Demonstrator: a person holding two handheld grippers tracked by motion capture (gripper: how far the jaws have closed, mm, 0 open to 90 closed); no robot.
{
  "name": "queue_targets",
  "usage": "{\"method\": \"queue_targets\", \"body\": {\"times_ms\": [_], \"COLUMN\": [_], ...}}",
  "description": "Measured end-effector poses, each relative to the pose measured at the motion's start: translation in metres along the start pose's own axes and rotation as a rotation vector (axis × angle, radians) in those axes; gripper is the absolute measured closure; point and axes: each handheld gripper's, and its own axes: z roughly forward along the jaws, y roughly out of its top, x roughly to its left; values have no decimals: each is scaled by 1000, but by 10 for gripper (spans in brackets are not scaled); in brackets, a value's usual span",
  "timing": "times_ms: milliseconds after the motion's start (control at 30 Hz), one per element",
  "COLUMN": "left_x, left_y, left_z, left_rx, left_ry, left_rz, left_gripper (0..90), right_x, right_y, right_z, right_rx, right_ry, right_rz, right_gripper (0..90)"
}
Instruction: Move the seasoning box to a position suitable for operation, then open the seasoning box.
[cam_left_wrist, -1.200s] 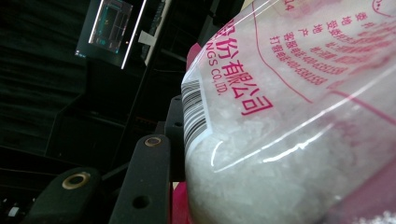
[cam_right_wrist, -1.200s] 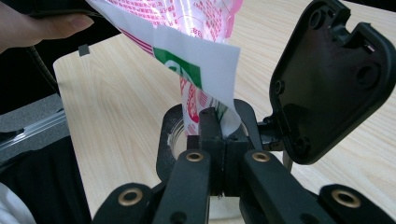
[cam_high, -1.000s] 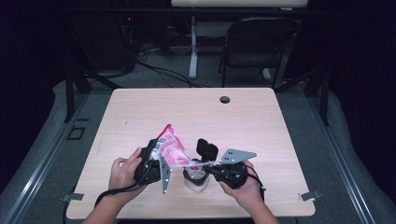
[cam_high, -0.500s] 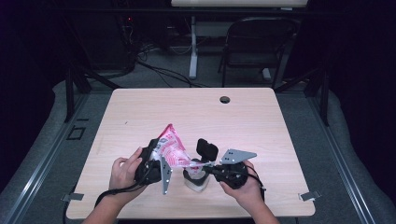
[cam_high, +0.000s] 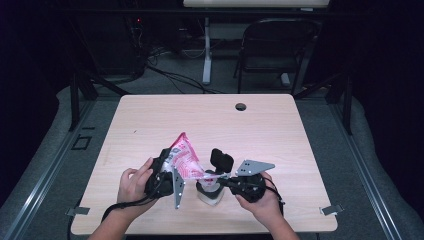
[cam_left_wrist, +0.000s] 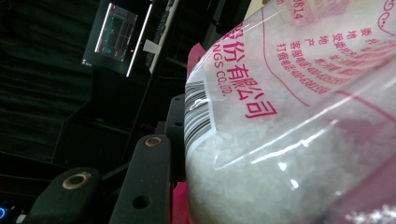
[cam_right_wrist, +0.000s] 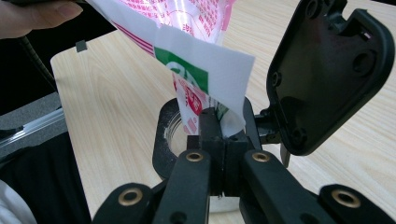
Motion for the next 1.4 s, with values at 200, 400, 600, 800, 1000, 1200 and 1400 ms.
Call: {"method": "queue_targets", "body": {"times_ms": [200,400,600,800,1000,1200,1400], "left_x": [1,1,2,3,4,5,6], "left_y": [1,1,3,4,5,6,7], "left_z": [0,0,-1,-1,-2,-3,-3], "left_rx": [-4,-6,-10,-13,-17,-23,-27], "left_ry": [-4,-4,-1,1,5,5,7], "left_rz": [2,2,6,12,15,15,16], "left_gripper": [695,695,695,696,696,697,699], "right_x": [0,0,0,0,-1,-1,-1], "right_y": [0,0,0,-1,-1,-1,-1], "right_z": [0,0,0,0,0,1,0], "right_rx": [0,1,0,-1,-1,-1,-1], "right_ry": [-1,-1,-1,-1,0,0,-1], "right_rz": [0,1,2,3,4,4,8], "right_gripper": [900,900,900,900,900,900,900]}}
